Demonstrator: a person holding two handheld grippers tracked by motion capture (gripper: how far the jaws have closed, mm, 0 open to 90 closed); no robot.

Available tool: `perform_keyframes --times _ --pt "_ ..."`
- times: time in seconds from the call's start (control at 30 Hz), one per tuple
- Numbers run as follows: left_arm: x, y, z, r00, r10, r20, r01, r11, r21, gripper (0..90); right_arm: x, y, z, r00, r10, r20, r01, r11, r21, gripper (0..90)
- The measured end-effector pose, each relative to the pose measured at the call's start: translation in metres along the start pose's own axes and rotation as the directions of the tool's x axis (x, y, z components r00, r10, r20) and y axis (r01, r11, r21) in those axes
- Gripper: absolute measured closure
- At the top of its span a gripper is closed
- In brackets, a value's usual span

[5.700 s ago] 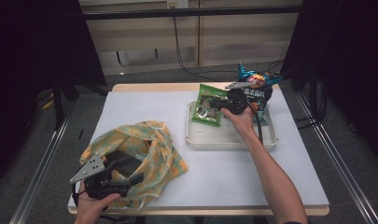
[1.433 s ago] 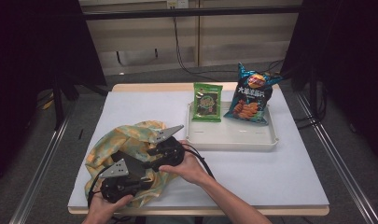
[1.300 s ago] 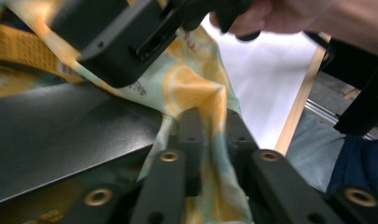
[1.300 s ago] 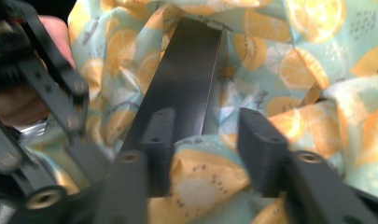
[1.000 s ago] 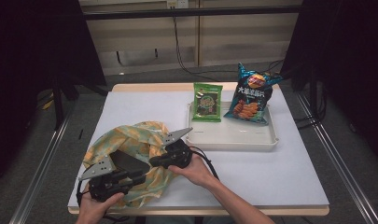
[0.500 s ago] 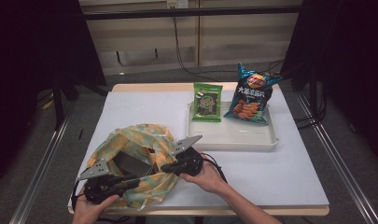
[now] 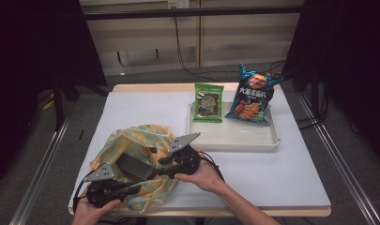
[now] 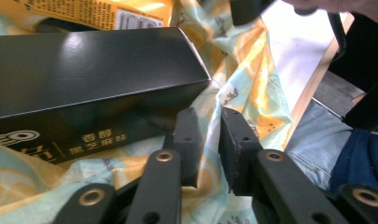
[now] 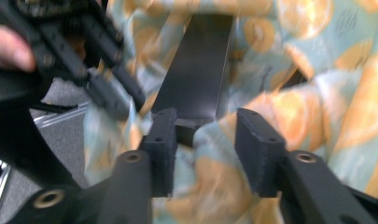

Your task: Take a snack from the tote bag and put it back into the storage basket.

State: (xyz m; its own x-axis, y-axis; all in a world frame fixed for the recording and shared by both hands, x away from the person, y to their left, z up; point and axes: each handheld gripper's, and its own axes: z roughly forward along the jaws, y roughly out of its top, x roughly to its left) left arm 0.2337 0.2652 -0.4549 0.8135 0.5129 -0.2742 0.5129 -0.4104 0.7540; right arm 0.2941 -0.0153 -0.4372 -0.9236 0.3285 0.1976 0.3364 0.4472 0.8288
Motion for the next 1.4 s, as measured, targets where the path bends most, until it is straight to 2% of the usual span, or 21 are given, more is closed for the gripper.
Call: perform_keyframes --times 0.17,0.27,0.3,0.33,0.47,0.67,0.73,0.77,1.07,1.2,1.4 --pt "-0.002 0.0 0.001 0.9999 0.01 0.012 -0.01 1.0 0.001 83.4 -0.003 0.014 0.011 0.9998 0.012 -0.015 -0.012 1.0 -0.01 52.8" --pt "-0.004 0.0 0.002 0.9994 0.021 0.029 -0.021 0.9998 0.008 86.3 -0.006 0.021 0.031 0.9996 0.019 -0.02 -0.018 1.0 0.025 49.2" --pt "-0.003 0.001 0.001 0.9989 0.038 0.026 -0.038 0.9991 0.021 86.9 -0.006 0.021 0.034 0.9996 0.023 -0.018 -0.023 0.999 0.027 47.5" --pt "-0.004 0.0 0.002 0.9991 0.028 0.031 -0.029 0.9995 0.016 87.1 -0.007 0.022 0.039 0.9996 0.019 -0.022 -0.019 1.0 0.024 45.7" --pt "-0.004 0.001 0.002 0.9988 0.035 0.035 -0.036 0.9992 0.019 87.8 -0.002 0.027 0.054 0.9995 0.016 -0.027 -0.015 0.999 0.036 39.8" --pt "-0.007 0.001 0.002 0.9975 0.057 0.04 -0.058 0.998 0.024 87.9 0.003 0.028 0.071 0.9998 -0.001 -0.02 0.003 0.995 0.102 34.5" --pt "-0.006 0.001 0.003 0.9977 0.05 0.046 -0.052 0.9984 0.021 87.8 0.001 0.025 0.075 0.9995 0.018 -0.025 -0.015 0.993 0.114 31.4" --pt "-0.006 0.001 0.003 0.9977 0.049 0.047 -0.05 0.9985 0.024 87.8 0.001 0.024 0.076 0.9994 0.022 -0.024 -0.019 0.993 0.119 31.5" --pt "-0.006 0.001 0.003 0.9977 0.046 0.05 -0.047 0.9986 0.024 87.4 0.004 0.026 0.083 0.9995 -0.032 0.005 0.031 0.986 0.163 32.9" --pt "-0.006 0.002 0.004 0.9976 0.05 0.049 -0.051 0.9982 0.031 87.1 0.004 0.027 0.087 0.9987 -0.043 0.026 0.037 0.984 0.176 33.1" --pt "-0.005 0.001 0.004 0.9975 0.048 0.051 -0.049 0.9984 0.026 85.3 0.002 0.031 0.09 0.9988 -0.041 0.027 0.035 0.979 0.202 37.0"
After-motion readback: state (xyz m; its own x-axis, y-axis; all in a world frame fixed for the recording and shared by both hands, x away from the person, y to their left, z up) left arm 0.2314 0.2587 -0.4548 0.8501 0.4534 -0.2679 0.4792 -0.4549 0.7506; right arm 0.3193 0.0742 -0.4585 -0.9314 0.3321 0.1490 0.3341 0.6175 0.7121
